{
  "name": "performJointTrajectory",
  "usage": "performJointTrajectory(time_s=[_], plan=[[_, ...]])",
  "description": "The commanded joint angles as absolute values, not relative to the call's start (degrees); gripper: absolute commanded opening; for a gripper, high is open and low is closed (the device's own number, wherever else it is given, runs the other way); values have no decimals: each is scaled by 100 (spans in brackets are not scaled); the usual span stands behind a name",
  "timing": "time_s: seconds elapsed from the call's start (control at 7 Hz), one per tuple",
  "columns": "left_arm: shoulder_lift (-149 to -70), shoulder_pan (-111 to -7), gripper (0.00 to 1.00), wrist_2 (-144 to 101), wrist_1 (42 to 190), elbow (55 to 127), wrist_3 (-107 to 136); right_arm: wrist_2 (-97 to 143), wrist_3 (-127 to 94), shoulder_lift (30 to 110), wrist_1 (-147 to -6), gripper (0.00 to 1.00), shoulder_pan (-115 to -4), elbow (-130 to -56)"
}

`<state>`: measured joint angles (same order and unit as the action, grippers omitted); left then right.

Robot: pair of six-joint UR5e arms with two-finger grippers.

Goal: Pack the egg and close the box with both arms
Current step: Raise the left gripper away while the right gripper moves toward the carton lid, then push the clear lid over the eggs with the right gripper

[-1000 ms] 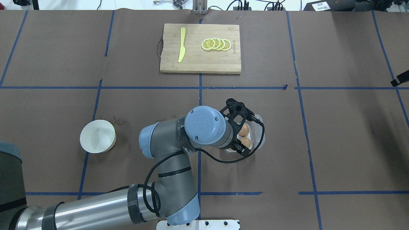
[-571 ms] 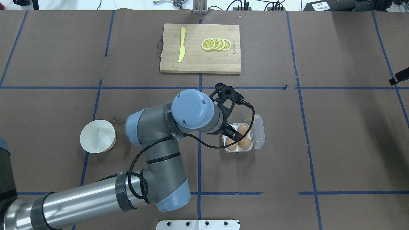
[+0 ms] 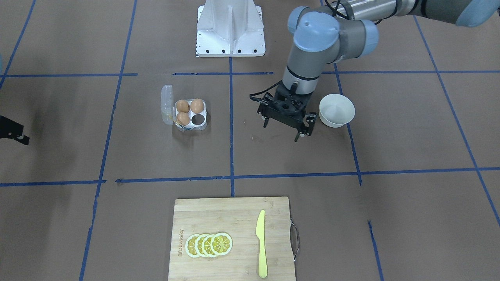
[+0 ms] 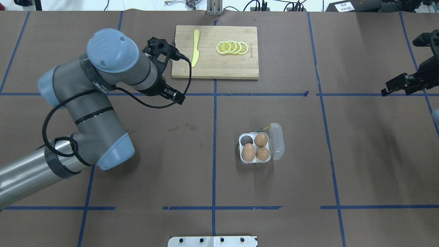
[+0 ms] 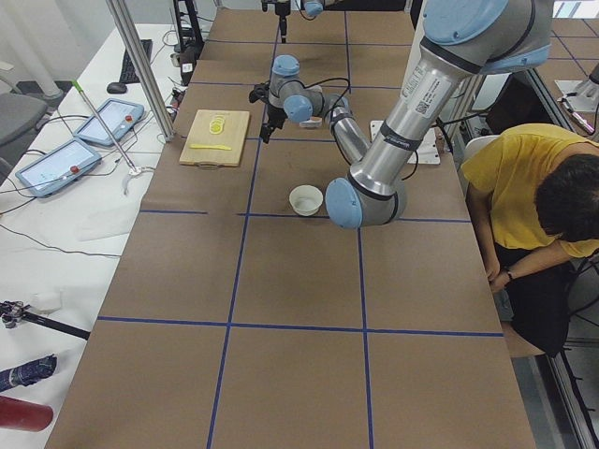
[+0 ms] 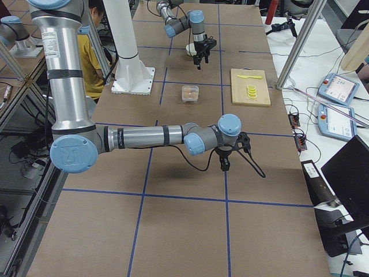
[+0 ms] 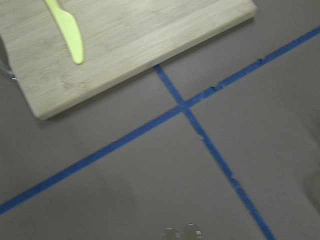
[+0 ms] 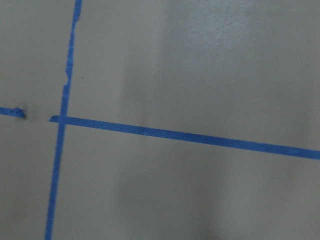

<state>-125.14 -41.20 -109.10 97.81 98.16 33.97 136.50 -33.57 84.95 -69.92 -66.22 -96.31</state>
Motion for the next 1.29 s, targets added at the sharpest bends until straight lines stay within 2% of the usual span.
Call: performJointTrajectory(time_s=[0.0, 0.14, 0.29, 0.71, 1.14], plan=[[-11929, -5050, 100, -11425, 9765, 9879, 2063, 13169, -5999, 8499, -5616, 52, -5498, -10011], [-11692, -5410, 100, -11452, 9773, 9879, 1552, 12914, -6925, 8412, -5225, 1, -4980, -10028], [-11515, -5579, 100, -11461, 9773, 9888, 1260, 12537, -7021, 8133, -5221, 0, -4435, -10011], [-11487, -5581, 100, -11461, 9773, 9914, 1266, 12393, -7330, 7691, -5256, 0, -4070, -10019], [-11479, -5607, 100, -11461, 9765, 9984, 1266, 11965, -8672, 6594, -5326, 0, -3385, -10028]])
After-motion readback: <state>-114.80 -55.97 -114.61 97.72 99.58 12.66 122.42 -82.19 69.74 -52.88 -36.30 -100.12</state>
